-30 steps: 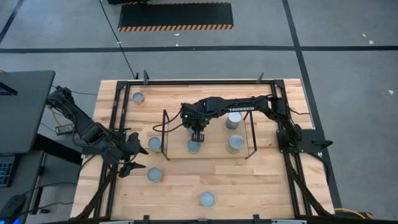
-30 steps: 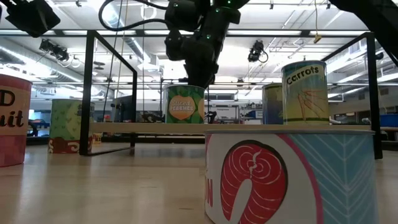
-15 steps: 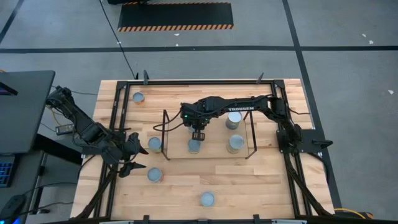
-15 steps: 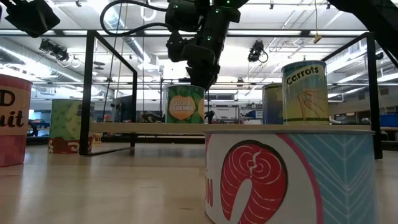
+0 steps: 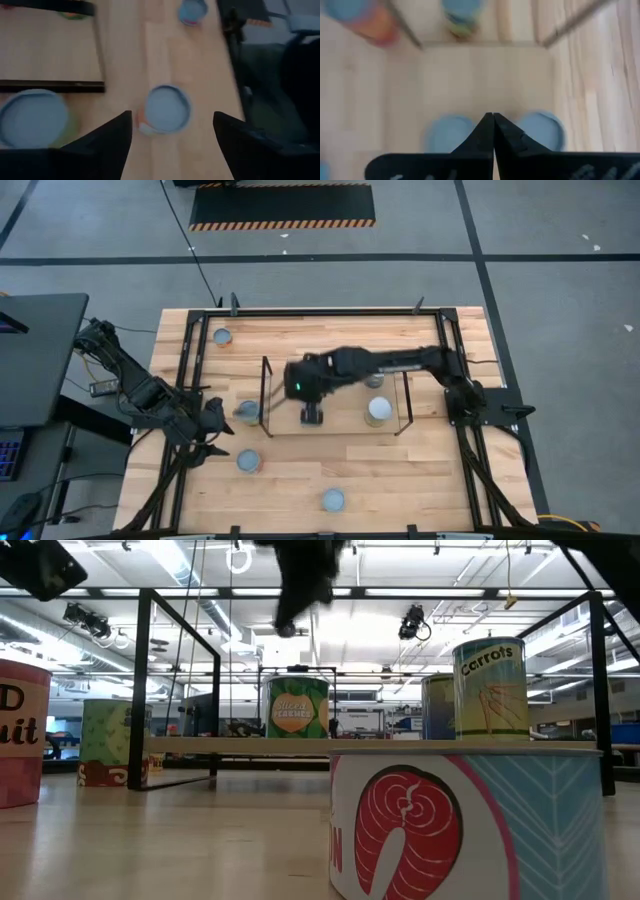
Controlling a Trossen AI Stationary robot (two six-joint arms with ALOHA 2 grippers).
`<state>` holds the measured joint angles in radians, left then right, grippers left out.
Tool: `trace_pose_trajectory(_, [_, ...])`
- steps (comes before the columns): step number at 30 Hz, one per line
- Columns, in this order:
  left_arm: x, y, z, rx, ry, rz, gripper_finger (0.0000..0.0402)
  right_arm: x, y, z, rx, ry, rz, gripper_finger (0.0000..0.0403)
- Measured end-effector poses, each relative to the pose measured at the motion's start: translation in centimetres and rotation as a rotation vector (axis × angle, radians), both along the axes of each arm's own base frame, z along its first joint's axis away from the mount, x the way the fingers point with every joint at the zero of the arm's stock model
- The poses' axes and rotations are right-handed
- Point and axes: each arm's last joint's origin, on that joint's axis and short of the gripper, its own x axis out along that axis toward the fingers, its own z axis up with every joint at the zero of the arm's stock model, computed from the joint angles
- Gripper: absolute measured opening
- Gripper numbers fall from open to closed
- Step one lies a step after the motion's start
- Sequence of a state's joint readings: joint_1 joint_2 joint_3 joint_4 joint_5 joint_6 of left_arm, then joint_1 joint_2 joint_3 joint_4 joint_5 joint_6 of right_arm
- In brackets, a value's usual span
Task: Pick and place cans onto a shelf
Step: Put the canned mixed fruits on the shelf
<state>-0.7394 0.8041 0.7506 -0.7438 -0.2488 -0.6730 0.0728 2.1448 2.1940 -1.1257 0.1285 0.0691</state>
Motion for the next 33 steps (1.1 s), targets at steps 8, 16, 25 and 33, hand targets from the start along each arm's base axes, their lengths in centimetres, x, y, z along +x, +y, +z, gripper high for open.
trace_pose_trajectory(8, [0.6,-3.7,-0.6,0.024,0.120,-0.132,0.0246,-3.1,10.3,4.6,-0.040,-0.109,0.101,0.0005])
trace_pose_trajectory(16, [0.6,-5.2,-4.4,0.212,0.386,-0.051,0.0237,-8.0,16.9,6.6,0.012,-0.167,0.083,0.0006])
trace_pose_trajectory(25, [3.3,-7.0,-7.8,0.381,0.352,-0.007,0.0203,-10.9,20.6,5.3,-0.076,-0.152,0.004,0.0006])
trace_pose_trajectory(33, [6.6,-9.0,-11.3,0.399,0.267,-0.019,0.0150,-11.0,21.4,2.5,-0.092,-0.091,-0.015,0.0006])
